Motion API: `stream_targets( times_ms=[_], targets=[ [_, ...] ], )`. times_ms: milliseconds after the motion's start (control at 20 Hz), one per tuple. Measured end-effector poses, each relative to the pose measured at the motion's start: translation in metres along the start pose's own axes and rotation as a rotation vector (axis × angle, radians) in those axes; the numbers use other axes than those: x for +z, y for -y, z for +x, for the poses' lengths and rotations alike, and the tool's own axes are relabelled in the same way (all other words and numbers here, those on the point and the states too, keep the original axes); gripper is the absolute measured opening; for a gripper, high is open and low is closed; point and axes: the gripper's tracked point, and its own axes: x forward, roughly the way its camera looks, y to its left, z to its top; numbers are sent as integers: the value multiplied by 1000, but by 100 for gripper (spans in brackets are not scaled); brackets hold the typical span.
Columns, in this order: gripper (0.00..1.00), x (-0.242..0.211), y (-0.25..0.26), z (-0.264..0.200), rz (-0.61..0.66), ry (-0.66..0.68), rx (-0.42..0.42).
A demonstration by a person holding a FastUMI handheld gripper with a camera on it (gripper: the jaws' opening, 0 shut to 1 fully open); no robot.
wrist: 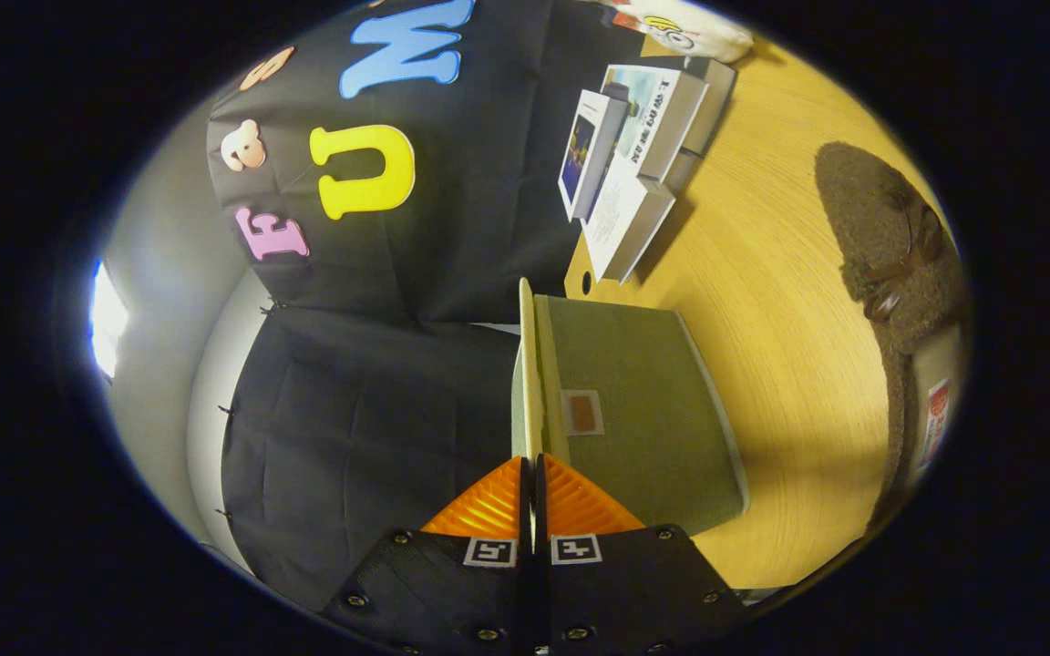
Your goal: Open the storage box then place both shoes into the box .Put the left shoe in first, then the right shoe, with the right side of both shoes facing outward in a uniform manner.
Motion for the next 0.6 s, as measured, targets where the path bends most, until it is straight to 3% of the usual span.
stream_targets(
  times_ms=[600],
  targets=[
    [0, -36, -149, 44, -323, -63, 47]
  ],
)
